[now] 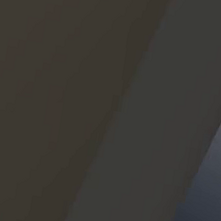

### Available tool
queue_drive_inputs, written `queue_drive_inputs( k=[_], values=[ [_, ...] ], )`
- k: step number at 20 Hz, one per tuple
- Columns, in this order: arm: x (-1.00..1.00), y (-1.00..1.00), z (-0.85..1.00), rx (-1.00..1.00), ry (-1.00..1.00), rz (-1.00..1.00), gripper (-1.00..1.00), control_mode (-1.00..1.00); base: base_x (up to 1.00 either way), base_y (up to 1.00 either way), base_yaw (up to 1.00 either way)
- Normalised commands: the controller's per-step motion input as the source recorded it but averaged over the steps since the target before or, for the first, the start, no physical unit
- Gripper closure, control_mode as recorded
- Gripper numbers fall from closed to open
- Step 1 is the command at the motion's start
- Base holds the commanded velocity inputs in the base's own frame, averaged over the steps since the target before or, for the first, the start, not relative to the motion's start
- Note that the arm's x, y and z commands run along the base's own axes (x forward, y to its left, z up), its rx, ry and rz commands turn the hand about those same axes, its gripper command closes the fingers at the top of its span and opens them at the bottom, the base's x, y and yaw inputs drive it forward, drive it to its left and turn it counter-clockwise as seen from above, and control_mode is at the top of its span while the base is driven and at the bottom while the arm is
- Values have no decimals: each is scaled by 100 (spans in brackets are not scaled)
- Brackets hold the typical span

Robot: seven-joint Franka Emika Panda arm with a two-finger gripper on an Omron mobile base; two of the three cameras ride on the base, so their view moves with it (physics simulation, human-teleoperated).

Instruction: There is a tray on the dining counter. Grab the cup, mug, and pitcher and place them on the tray. The pitcher may be placed next to the tray if it cannot fit the tray.

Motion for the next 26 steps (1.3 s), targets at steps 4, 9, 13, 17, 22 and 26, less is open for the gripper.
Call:
queue_drive_inputs(
  k=[4,9,13,17,22,26],
  values=[
    [0,0,0,0,0,0,100,100,100,-70,31],
    [0,0,0,0,0,0,100,100,100,-79,36],
    [0,0,0,0,0,0,100,100,100,-100,46],
    [0,0,0,0,0,0,100,100,100,-100,52],
    [0,0,0,0,0,0,100,100,96,-98,60],
    [0,0,0,0,0,0,100,100,89,-96,64]
  ],
)
